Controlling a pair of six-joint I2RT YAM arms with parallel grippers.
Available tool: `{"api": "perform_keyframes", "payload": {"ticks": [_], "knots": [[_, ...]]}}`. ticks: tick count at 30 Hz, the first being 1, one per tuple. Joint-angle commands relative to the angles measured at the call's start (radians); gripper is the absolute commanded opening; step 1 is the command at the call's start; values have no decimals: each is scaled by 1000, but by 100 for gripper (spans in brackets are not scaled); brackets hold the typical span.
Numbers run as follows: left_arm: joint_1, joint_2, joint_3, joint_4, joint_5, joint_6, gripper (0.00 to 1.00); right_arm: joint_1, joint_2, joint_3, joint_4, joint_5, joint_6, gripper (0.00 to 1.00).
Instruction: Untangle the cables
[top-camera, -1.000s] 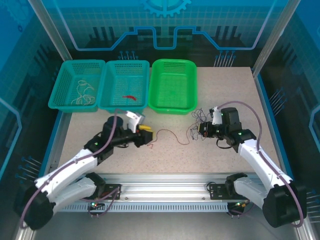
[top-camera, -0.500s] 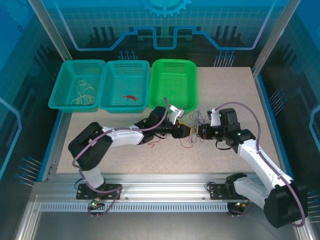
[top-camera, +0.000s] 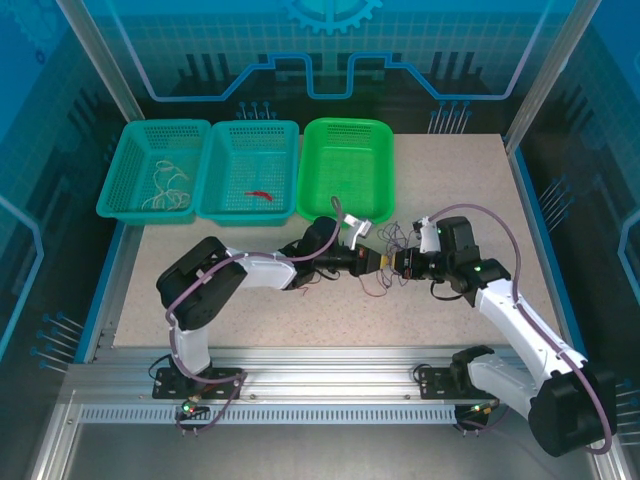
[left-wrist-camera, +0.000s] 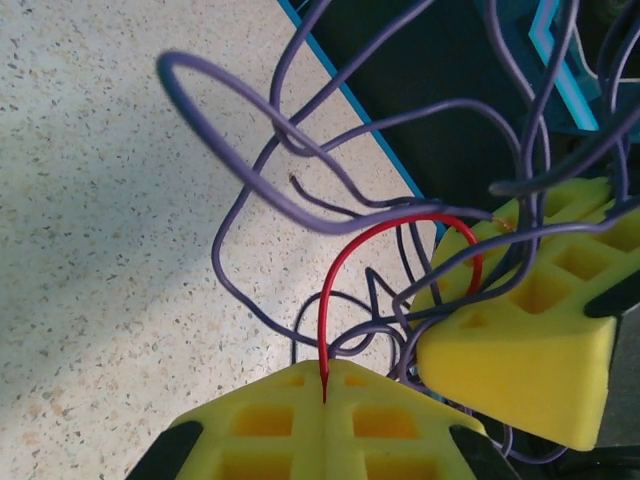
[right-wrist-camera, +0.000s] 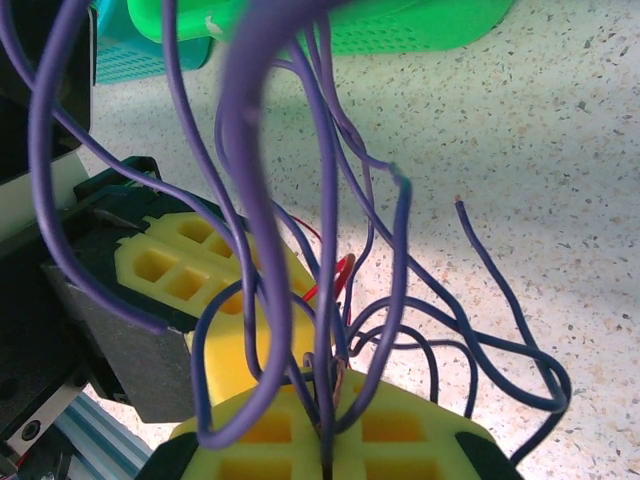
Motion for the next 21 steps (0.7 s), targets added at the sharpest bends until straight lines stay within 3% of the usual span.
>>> {"api": "perform_keyframes", "payload": {"ticks": [1,5,8,14,21], "knots": [[2,-55,-2,15,-9,30,0,10,-18,12,-32,36,12,0],[31,-156,-53,-33,-52,62,0,-17,-21,-7,-83,169,58,0],[76,-249,-115,-56,-70,66,0,-107,-36,-24,-142,251,106,0],[153,-449,-213,-205,-102,140,0,-364,-67,-58,-204,237,130,0],[184,-600,-235,-415,-185,243,0,-431,-42,-92,-215,245,148,0]]}}
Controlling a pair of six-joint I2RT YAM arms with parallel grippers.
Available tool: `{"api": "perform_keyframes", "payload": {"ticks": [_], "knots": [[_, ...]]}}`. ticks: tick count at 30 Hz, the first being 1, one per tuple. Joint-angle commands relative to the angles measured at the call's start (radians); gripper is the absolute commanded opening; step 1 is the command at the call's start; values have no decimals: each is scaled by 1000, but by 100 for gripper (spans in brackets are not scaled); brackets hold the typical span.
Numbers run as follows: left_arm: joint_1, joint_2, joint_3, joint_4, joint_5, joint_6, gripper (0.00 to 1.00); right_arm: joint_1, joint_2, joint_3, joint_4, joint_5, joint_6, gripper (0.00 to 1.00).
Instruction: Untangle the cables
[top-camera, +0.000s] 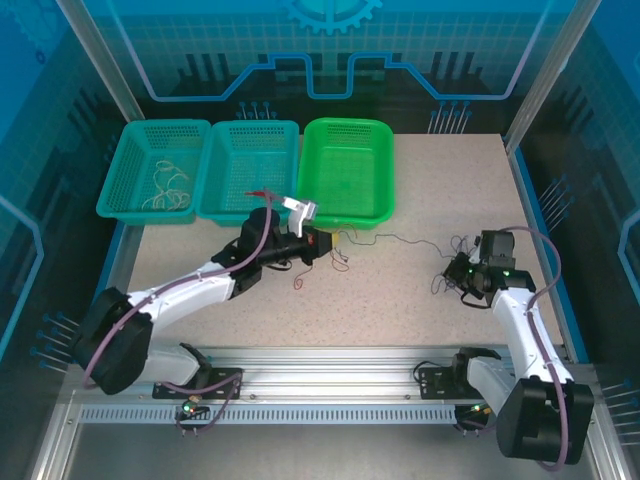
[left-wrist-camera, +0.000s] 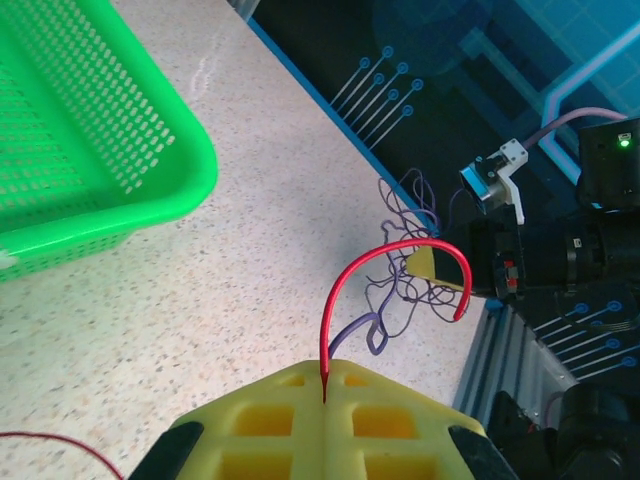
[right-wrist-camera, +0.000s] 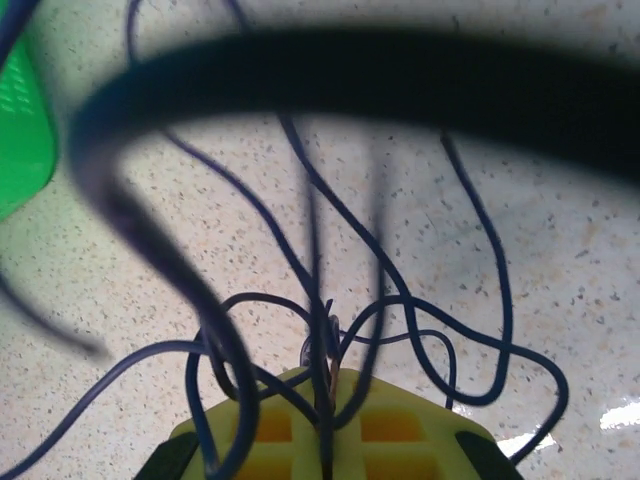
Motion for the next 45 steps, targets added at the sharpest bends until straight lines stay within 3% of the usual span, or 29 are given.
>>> {"api": "perform_keyframes", "payload": {"ticks": [1,6,9,14,18,22,26,28,30,31,35,41,45], "knots": [[22,-58,-21,-144,-65,89,0,-31,7,-21,-44,36,37,0],[93,-128,-81,-181,-97,59,5,-233,-39,-40,-48,-16,49,0],[106,-150,-108,-186,-103,60,8,-288,-50,-37,-53,-12,43,0],[106,-104,-125,-125,-60,9,12,-147,-23,-57,-15,16,36,0],[105,-89,-116,-81,-26,-29,2,-33,4,-66,2,16,60,0],[105,-135,-40,-144,-17,-9,0,44,-5,-63,19,40,87,0],[104,-140,56,-301,-76,78,0,76,2,-57,27,53,88,0],[85,-101,105,-429,-147,123,11,95,7,-51,21,67,81,0],[10,-51,149,-558,-273,189,22,115,9,-41,8,83,73,0],[-33,-23,158,-596,-327,208,33,125,9,-35,3,89,70,0],[-129,99,178,-666,-460,145,59,146,9,-23,1,91,59,1],[-224,312,305,-817,-599,-56,64,154,29,-13,2,87,49,2],[-257,423,369,-866,-584,-121,60,161,37,-10,3,85,47,2]]}}
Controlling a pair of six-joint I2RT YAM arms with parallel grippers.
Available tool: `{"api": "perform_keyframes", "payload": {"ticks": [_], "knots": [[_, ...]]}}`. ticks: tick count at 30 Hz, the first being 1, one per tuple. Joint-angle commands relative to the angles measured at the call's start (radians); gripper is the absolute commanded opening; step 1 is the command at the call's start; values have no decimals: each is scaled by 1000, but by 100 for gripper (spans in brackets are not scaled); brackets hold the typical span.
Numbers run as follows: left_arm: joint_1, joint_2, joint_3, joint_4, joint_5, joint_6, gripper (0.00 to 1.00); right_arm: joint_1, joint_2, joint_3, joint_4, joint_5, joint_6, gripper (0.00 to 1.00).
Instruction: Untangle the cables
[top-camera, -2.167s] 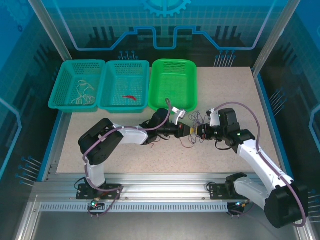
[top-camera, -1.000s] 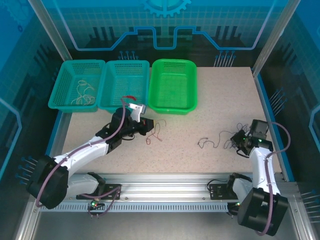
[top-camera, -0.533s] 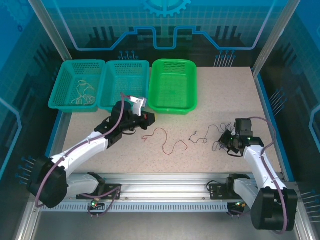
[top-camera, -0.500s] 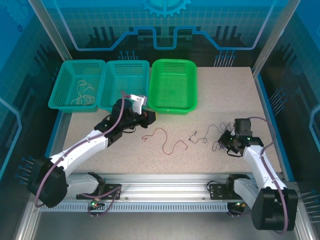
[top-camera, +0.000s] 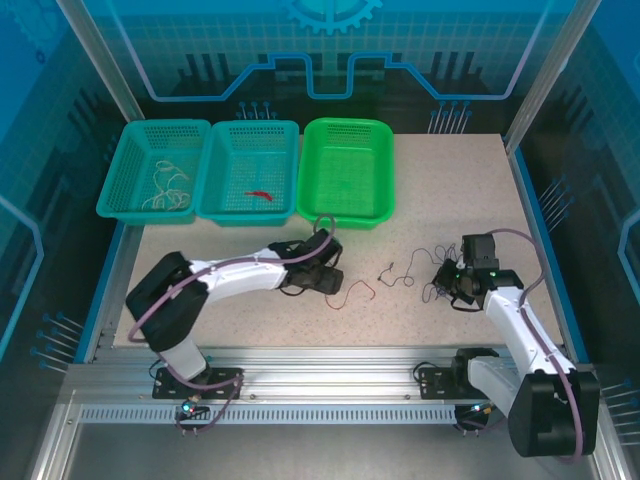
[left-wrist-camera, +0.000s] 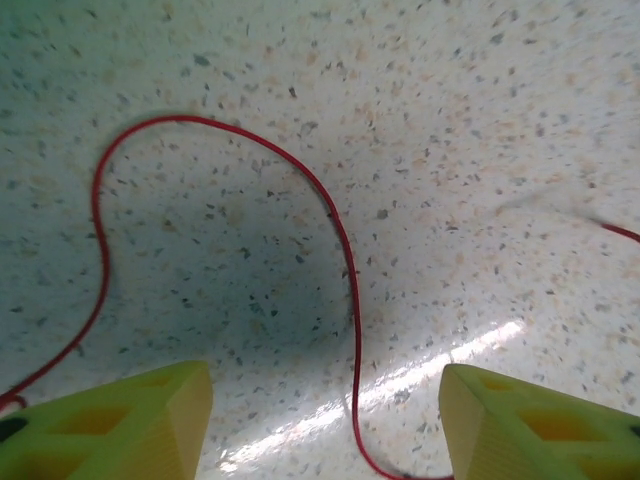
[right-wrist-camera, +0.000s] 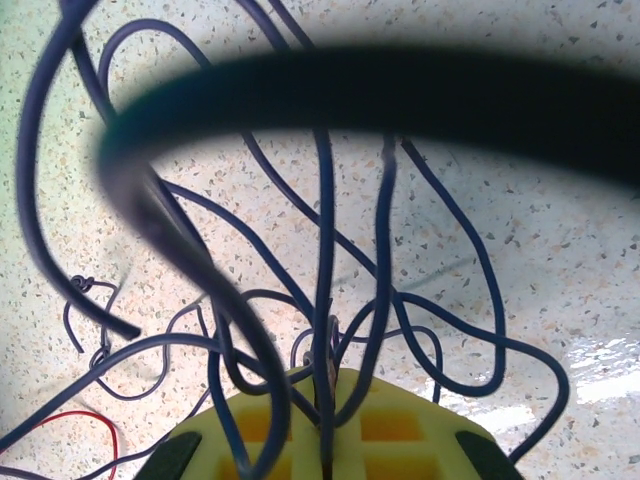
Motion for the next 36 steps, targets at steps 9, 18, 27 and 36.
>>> {"api": "perform_keyframes", "payload": {"ticks": [9,18,27,36], "knots": [[-66,126,80,-163,-36,-108,49,20,-2,20,-9,20,-21,3],[-87,169,75,-110,-50,-94,0,21,11,28,-1,3,-29,3],[-11,-227,116,-161,-114,10,0,81,-26,26,26,-86,-92,5],[210,-380,462,-235,-95,238,0,102,-5,13,44,-82,-68,5]]}}
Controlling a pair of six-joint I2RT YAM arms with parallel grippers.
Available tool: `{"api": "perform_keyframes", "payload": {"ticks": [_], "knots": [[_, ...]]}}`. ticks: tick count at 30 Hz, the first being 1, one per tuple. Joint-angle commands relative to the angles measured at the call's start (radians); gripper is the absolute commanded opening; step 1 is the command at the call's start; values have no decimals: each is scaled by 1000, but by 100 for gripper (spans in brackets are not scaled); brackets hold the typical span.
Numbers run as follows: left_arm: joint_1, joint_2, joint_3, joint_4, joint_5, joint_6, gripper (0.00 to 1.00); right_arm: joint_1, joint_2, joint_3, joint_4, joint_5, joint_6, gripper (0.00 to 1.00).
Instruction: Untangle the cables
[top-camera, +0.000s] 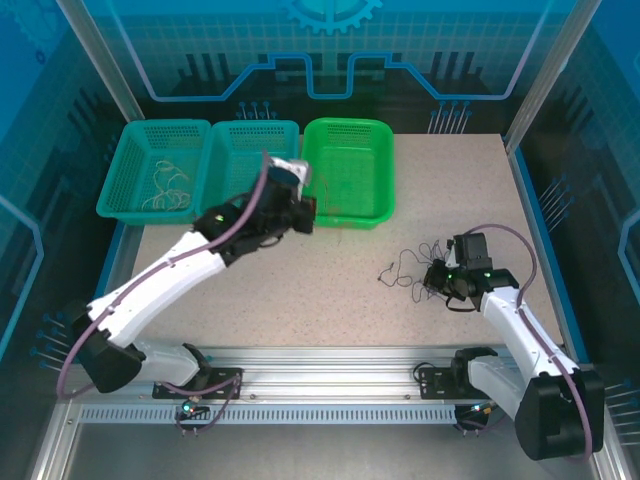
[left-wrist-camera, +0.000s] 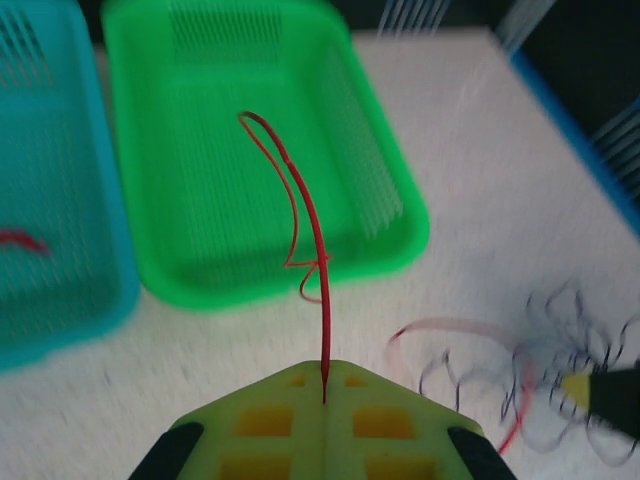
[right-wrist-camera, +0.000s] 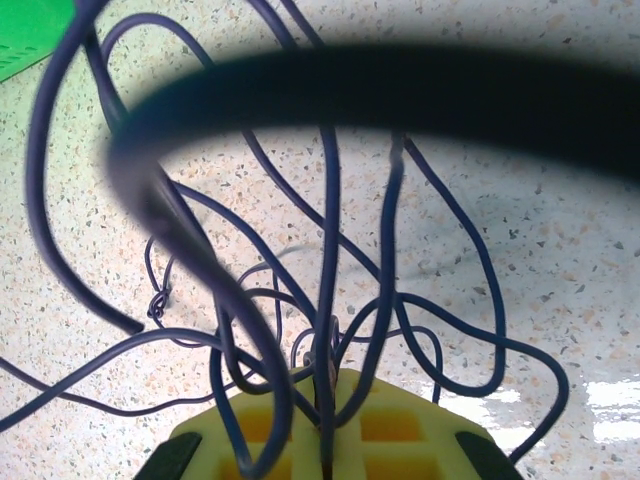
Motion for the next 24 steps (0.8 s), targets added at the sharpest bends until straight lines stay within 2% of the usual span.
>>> {"api": "perform_keyframes", "payload": {"ticks": [1,6,11,16,20,21,23,24], "knots": [[101,11,127,-51,-2,154,0,18,3,9,17,-22,5,5],[297,110,294,-6,10,219,0,21,-11,21,-2,-18,6,5],[474,263,382,29,107,179,0,20,-42,28,-28,-9,6,5],[584,418,381,74,219,112,0,22,-62,35,-48,-10,11,5],[614,515,388,110,251,105,0,22,-75,40,-62,-7,12,5],[615,532,389,115,243,108,7,22,-77,40,-65,-7,13,5],[620,556,397,117,230,111,34,22,-82,40,-70,-6,17,6],[621,559,400,113,230,110,41,22,-84,40,-70,-6,17,5]]}}
